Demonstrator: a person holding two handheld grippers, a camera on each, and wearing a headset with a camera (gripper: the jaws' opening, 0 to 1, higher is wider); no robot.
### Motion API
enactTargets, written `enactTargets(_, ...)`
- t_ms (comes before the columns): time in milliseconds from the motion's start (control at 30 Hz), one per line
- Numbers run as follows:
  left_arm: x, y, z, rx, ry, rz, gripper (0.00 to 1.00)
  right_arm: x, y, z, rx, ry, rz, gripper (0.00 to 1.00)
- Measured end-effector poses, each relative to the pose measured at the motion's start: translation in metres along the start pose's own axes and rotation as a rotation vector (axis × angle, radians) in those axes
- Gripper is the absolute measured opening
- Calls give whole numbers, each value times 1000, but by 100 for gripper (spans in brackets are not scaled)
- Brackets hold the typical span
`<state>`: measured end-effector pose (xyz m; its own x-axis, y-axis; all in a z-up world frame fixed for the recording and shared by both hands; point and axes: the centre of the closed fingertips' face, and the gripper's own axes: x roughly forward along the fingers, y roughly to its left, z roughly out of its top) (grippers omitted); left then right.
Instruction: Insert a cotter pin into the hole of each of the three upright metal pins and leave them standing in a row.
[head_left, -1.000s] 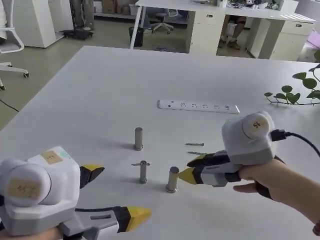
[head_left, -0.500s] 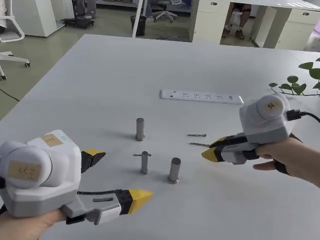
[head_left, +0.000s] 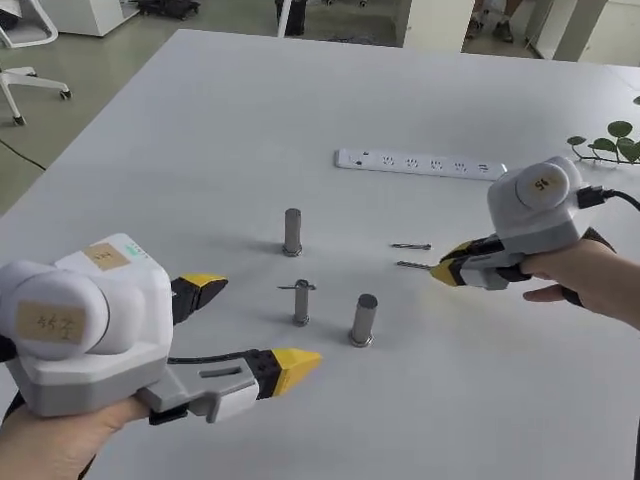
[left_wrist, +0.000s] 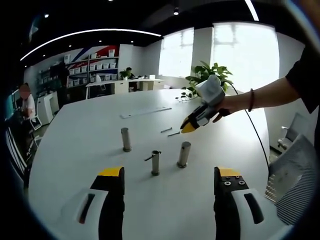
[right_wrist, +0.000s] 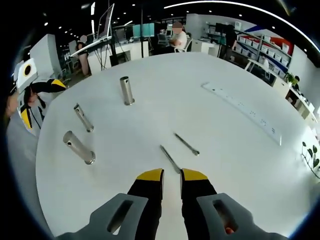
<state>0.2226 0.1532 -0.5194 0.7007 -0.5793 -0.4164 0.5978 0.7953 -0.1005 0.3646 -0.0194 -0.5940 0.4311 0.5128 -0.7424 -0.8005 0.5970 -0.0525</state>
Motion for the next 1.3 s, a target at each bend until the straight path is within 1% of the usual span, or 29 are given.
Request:
enactTargets(100, 2, 0, -2, -4, 6, -2, 73, 5, -2, 0, 12, 5, 6, 7)
enactTargets(200, 3, 0, -4, -15, 11, -8, 73, 9, -5, -2, -2, 22, 3, 7)
enactTargets(267, 3, 0, -4, -19, 15, -12, 74, 10, -7, -3, -6, 28, -4, 7)
enactTargets(400, 4, 0, -5, -22, 17, -15, 74, 13, -7, -5, -19, 46, 1, 7)
enactTargets(500, 4, 1, -6, -27, 18, -14, 74, 13, -7, -6, -9, 48, 5, 6)
enactTargets(533, 4, 1, -6, -27, 19, -15, 74, 14, -6, -6, -5, 52, 10, 5)
enactTargets(567, 4, 0, -7, -26, 22, -16, 74, 14, -4, -6, -11, 57, 28, 4)
enactTargets(600, 4, 0, -8, -25, 24, -20, 74, 14, -3, -7, -15, 61, 31, 2)
enactTargets(633, 4, -2, -9, -26, 28, -26, 74, 15, -3, -7, -40, 71, 34, 2)
enactTargets(767, 3, -3, -11, -24, 39, -32, 73, 16, -4, -6, -23, 98, 40, 1)
enactTargets(867, 4, -3, -12, -25, 40, -32, 73, 16, -4, -6, -31, 117, 48, 1)
enactTargets(900, 4, -2, -12, -25, 38, -32, 73, 16, -4, -7, -73, 129, 52, 1)
enactTargets(933, 4, -3, -11, -25, 37, -34, 73, 16, -4, -6, -124, 139, 44, 1)
enactTargets(1000, 4, -3, -11, -25, 36, -35, 73, 16, -3, -5, -166, 155, 33, 0)
enactTargets(1033, 3, -3, -11, -24, 37, -37, 73, 17, -1, -4, -199, 156, 33, 0)
enactTargets(1067, 3, -3, -11, -23, 39, -38, 73, 17, 0, -1, -226, 146, 37, 0)
enactTargets(1100, 3, -3, -11, -21, 43, -39, 73, 17, 1, -2, -217, 157, 27, 0)
enactTargets(1133, 3, -3, -12, -19, 45, -38, 73, 17, 1, -2, -227, 159, 25, 0)
enactTargets(1233, 1, -2, -12, -22, 46, -36, 73, 17, 0, -2, -229, 153, 33, 0)
enactTargets(1300, 1, -2, -11, -21, 45, -35, 73, 16, 1, -1, -218, 150, 37, 0)
